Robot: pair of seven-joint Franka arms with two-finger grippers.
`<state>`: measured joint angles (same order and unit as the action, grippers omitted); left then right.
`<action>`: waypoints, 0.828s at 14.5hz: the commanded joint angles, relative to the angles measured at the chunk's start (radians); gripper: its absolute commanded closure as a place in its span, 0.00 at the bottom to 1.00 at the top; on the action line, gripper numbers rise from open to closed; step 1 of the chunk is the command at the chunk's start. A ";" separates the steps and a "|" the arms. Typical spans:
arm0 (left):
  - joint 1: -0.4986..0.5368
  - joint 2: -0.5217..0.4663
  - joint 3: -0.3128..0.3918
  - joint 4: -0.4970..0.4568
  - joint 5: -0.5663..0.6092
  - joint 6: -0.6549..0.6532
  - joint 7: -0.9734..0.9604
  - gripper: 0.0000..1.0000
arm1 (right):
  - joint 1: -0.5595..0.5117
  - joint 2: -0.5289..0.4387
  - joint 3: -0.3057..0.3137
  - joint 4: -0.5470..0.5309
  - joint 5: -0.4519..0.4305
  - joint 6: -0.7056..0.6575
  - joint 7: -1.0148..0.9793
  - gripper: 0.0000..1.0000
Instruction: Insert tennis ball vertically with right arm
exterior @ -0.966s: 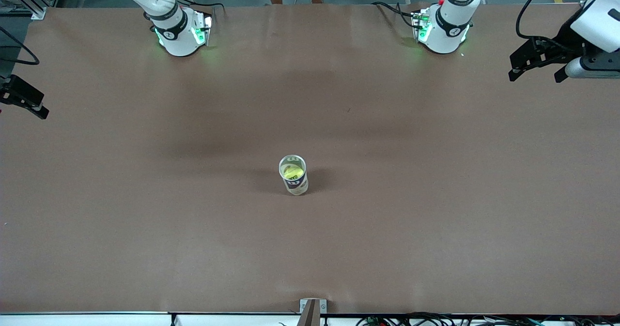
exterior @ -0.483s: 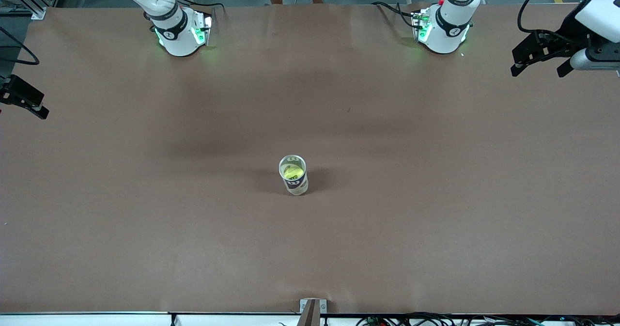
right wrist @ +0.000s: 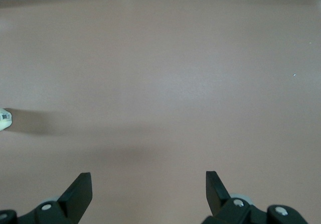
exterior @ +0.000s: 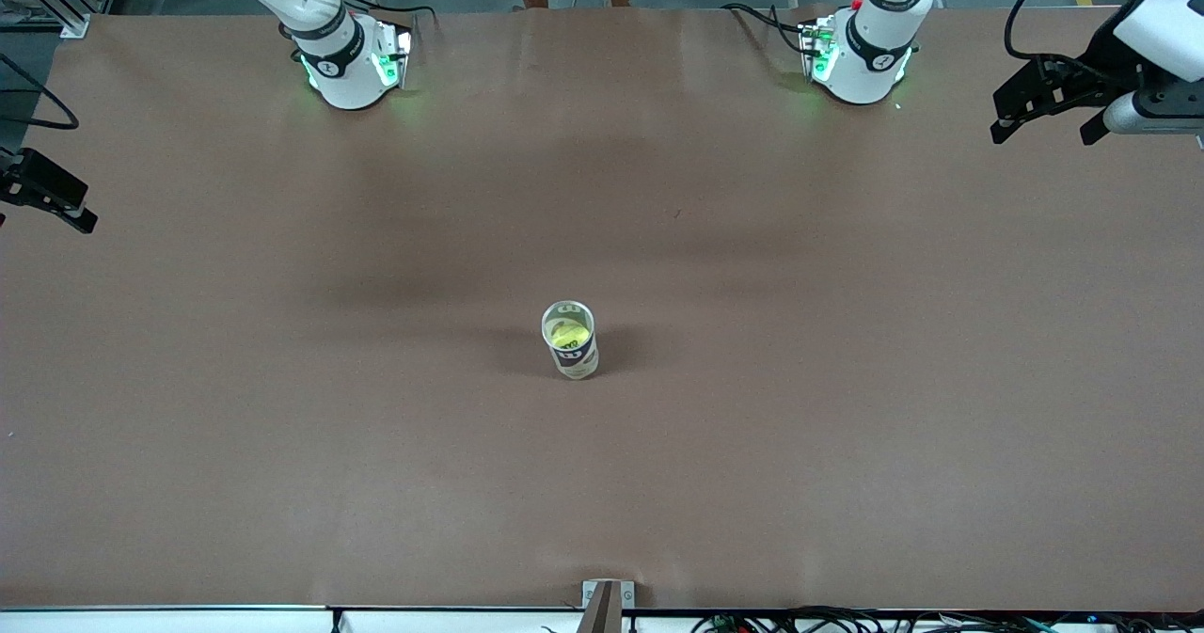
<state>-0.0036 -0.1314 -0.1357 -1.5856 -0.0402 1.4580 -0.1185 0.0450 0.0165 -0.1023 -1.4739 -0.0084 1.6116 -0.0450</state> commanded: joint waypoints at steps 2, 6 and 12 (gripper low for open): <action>0.002 -0.030 -0.005 -0.022 0.034 -0.010 0.003 0.00 | -0.014 0.005 0.012 0.011 -0.018 -0.009 -0.007 0.00; 0.001 -0.030 -0.012 -0.022 0.054 -0.013 0.003 0.00 | -0.014 0.005 0.012 0.011 -0.018 -0.009 -0.007 0.00; 0.002 -0.028 -0.013 -0.022 0.054 -0.013 0.002 0.00 | -0.016 0.005 0.012 0.011 -0.018 -0.009 -0.007 0.00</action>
<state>-0.0039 -0.1331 -0.1428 -1.5857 -0.0085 1.4500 -0.1185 0.0450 0.0166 -0.1023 -1.4739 -0.0084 1.6116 -0.0450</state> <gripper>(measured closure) 0.000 0.000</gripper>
